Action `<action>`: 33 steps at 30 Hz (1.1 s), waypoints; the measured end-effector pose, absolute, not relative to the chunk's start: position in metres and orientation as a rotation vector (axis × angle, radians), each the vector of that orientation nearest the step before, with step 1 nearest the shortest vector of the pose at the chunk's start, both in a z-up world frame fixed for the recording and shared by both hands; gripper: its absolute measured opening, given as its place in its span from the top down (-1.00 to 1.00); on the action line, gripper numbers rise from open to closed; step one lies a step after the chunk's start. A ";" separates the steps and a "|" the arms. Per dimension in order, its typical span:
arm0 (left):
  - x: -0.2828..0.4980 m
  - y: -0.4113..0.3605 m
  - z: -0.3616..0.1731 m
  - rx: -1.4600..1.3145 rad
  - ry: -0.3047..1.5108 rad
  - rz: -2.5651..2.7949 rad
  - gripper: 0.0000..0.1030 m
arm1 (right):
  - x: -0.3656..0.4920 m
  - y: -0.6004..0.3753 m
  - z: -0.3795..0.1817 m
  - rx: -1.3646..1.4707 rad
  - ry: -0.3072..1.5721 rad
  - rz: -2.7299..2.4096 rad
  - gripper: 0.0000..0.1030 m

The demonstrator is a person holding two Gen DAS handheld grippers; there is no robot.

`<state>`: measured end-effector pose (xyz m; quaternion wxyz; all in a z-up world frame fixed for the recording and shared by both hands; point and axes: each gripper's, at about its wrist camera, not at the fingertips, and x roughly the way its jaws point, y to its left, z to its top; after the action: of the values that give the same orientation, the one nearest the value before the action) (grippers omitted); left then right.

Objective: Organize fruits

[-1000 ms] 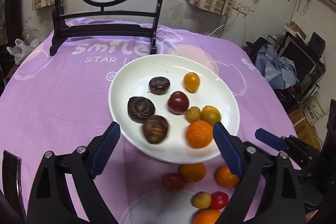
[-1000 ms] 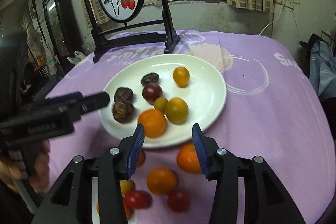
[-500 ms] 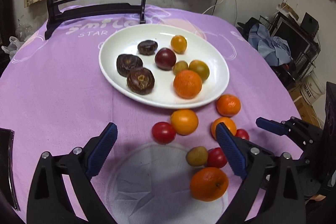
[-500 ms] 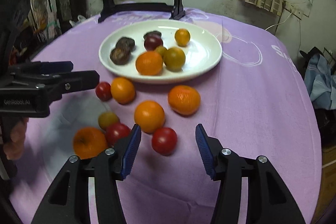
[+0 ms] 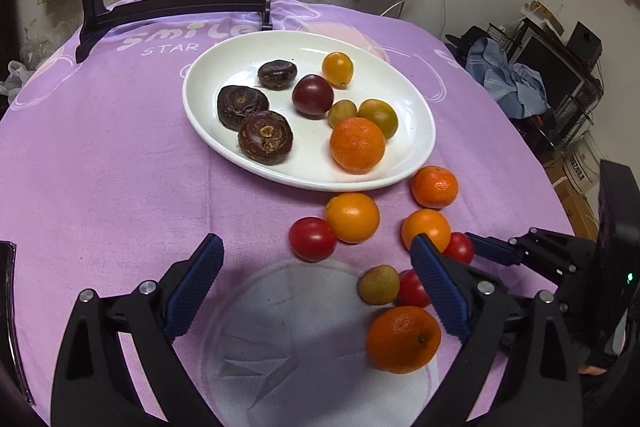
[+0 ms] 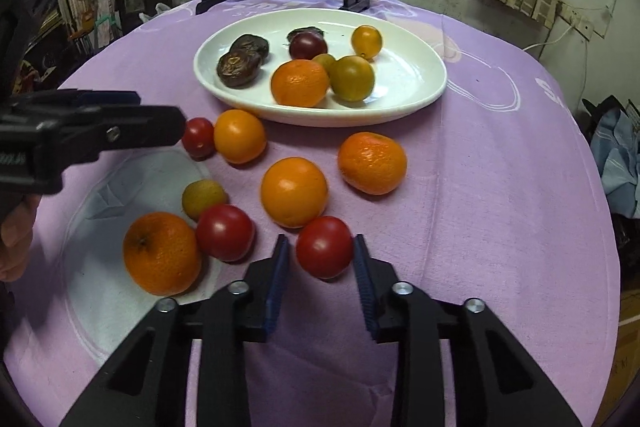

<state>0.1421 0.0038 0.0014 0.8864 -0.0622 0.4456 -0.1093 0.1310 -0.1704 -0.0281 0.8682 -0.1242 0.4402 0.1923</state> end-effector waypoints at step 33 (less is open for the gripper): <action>0.091 -0.061 -0.034 0.080 1.005 -0.336 0.12 | 0.094 -0.193 -0.014 -0.208 0.876 0.398 0.44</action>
<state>0.0906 -0.0605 -0.0342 0.8621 0.0384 0.4792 -0.1602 0.0936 -0.1929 -0.0139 0.8813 -0.1001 0.4205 0.1912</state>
